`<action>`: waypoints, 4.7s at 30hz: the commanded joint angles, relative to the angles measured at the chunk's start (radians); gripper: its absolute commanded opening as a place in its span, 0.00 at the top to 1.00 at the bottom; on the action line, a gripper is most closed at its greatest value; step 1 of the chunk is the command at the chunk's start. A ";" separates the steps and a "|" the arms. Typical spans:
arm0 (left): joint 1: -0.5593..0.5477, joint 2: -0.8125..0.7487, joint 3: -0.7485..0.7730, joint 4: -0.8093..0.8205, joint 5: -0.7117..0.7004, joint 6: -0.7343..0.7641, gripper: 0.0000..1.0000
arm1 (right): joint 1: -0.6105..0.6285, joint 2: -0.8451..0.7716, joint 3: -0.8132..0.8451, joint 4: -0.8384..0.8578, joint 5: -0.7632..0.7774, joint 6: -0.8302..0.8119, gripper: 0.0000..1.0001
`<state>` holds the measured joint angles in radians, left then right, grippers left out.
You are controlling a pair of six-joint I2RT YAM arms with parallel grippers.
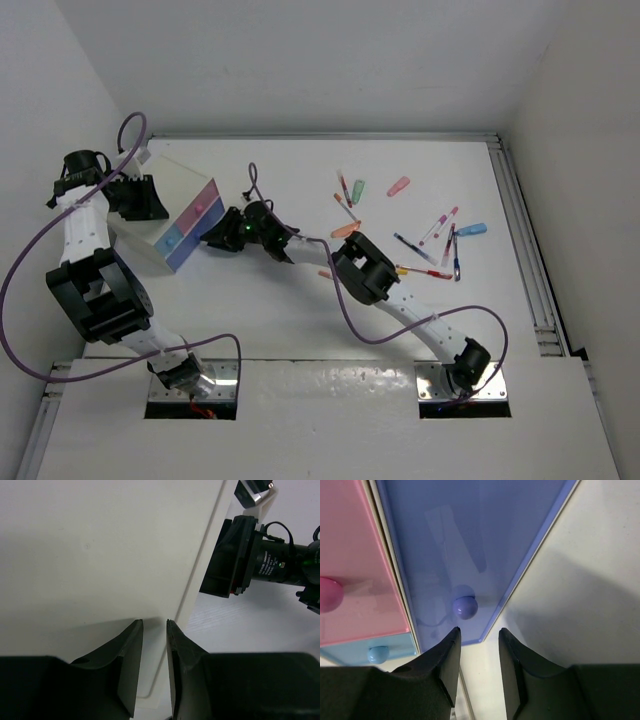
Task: Sort the stationery into containers
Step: Open the drawer in the storage box.
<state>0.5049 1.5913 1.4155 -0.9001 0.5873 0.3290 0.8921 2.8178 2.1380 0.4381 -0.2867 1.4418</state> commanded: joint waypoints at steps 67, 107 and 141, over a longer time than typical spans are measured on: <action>0.003 0.061 -0.147 0.076 -0.053 -0.044 0.81 | 0.027 0.137 0.175 0.274 0.090 -0.175 0.65; 0.001 0.142 -0.095 0.069 -0.159 -0.119 0.81 | -0.045 -0.239 -0.481 0.576 -0.066 -0.236 1.00; -0.092 0.136 -0.044 0.099 -0.130 -0.154 0.74 | -0.058 -0.442 -0.783 0.568 -0.157 -0.205 0.25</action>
<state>0.4309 1.6470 1.4040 -0.6838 0.5507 0.1463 0.8352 2.4596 1.3766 0.9432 -0.4198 1.2510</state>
